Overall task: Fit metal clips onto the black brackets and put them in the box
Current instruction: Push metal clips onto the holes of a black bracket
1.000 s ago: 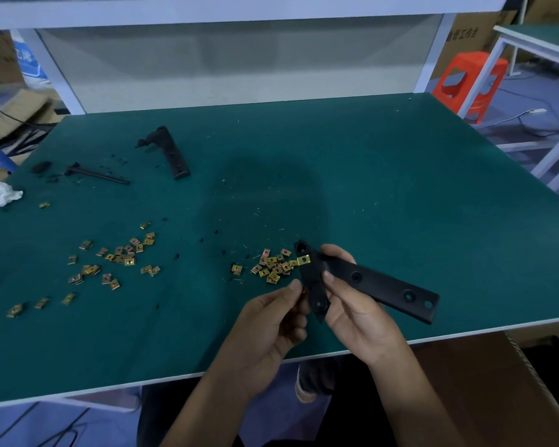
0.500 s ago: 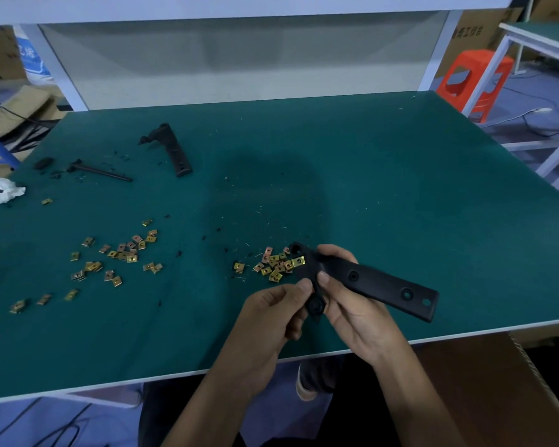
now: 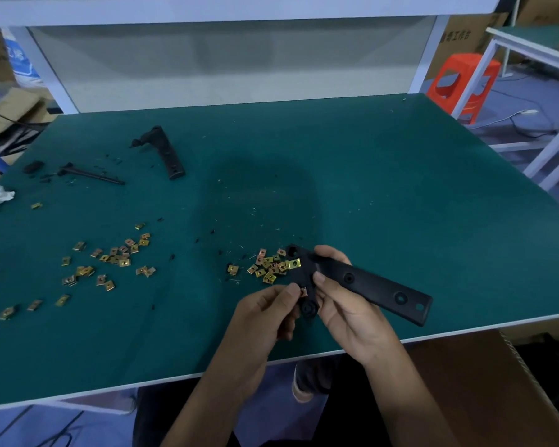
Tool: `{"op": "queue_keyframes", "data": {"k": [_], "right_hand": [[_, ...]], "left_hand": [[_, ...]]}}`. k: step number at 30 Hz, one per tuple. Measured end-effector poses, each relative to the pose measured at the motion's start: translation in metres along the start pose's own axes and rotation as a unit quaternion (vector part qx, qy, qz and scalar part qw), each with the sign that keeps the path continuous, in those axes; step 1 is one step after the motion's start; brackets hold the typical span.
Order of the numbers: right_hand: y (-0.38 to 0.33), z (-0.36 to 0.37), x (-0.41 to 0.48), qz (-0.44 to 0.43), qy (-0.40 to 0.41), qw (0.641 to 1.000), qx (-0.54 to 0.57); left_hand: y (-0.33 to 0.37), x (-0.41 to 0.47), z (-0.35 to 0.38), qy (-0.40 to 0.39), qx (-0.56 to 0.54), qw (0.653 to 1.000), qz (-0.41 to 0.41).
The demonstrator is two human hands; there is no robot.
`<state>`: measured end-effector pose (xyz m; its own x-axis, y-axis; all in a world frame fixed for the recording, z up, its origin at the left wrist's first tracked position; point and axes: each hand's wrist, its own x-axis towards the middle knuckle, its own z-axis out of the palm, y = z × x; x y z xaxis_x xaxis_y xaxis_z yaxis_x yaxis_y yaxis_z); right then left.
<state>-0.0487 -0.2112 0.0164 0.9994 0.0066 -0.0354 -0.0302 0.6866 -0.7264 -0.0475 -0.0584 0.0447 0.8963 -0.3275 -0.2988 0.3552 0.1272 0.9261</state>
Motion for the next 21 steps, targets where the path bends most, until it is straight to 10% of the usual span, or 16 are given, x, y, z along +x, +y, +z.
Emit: {"op": "queue_keyframes", "data": {"k": [12,17,21], "right_hand": [[-0.002,-0.003,0.0,0.011,0.026,0.999,0.031],[-0.003,-0.006,0.002,0.024,0.045,0.997,0.054],[-0.003,-0.004,0.003,0.028,0.043,0.997,0.054]], "left_hand": [[0.001,0.002,-0.025,0.1,0.084,0.99,0.045],[0.031,0.004,-0.122,0.343,0.389,0.847,0.118],[0.034,0.013,-0.147,0.362,0.544,0.747,0.124]]}}
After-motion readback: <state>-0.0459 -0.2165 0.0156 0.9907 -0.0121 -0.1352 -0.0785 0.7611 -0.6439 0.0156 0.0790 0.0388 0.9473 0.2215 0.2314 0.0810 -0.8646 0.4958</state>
